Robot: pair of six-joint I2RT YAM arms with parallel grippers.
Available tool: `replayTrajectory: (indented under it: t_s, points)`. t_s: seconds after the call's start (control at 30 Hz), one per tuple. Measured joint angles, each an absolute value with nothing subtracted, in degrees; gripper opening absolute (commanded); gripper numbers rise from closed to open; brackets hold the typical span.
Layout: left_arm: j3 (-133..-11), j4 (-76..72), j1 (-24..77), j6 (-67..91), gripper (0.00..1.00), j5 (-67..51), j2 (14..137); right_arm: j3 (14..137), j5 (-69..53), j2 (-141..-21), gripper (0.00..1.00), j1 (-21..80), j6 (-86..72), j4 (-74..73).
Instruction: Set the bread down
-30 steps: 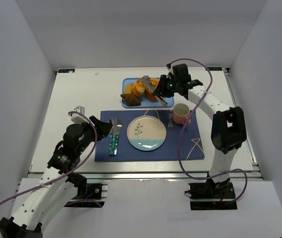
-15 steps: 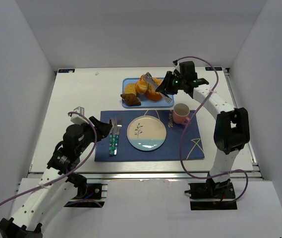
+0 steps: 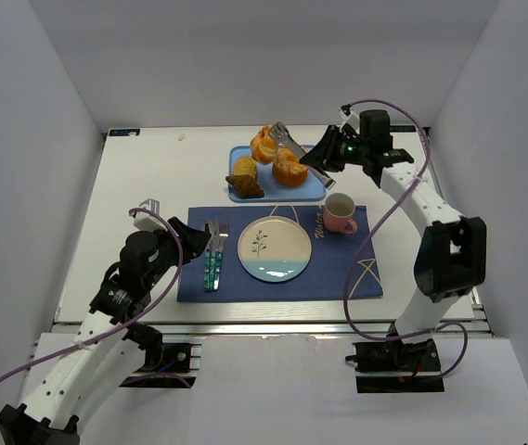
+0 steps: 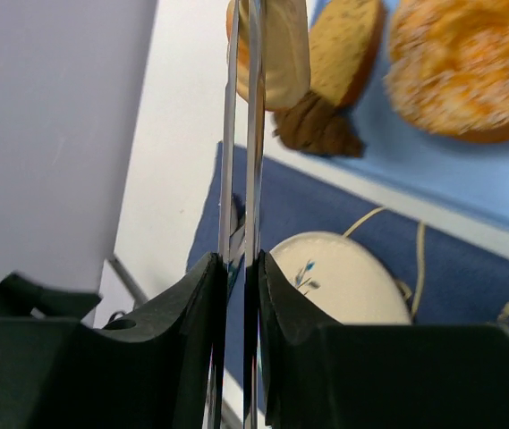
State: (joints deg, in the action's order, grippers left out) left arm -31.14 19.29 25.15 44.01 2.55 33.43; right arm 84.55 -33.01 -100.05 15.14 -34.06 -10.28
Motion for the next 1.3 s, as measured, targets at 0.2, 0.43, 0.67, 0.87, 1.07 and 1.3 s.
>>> replayTrajectory:
  t_s: [0.2, 0.43, 0.67, 0.87, 1.07, 1.3]
  points:
    - [-31.1, 18.9, 25.1, 44.0, 0.62, 2.5, 33.8, 74.9, -39.1, -88.0, 0.00, 15.7, -30.8, -9.9]
    - [-31.1, 18.2, 25.1, 43.8, 0.62, 2.0, 34.7, 62.5, -48.2, -74.8, 0.00, 16.2, -14.2, -17.7]
    - [-31.1, 18.0, 25.1, 43.5, 0.62, 0.9, 34.4, 47.5, -53.5, -67.2, 0.00, 16.3, -6.2, -24.7]
    - [-31.1, 18.7, 25.1, 43.5, 0.62, -0.3, 32.9, 43.4, -52.2, -69.0, 0.00, 16.3, -5.3, -26.2]
    - [-31.1, 20.1, 25.1, 43.9, 0.62, -0.3, 30.6, 43.6, -48.7, -71.2, 0.46, 16.2, -4.9, -26.1]
    - [-31.1, 20.8, 25.1, 44.2, 0.62, 0.7, 28.9, 44.9, -46.7, -71.2, 0.56, 15.5, -4.8, -25.6]
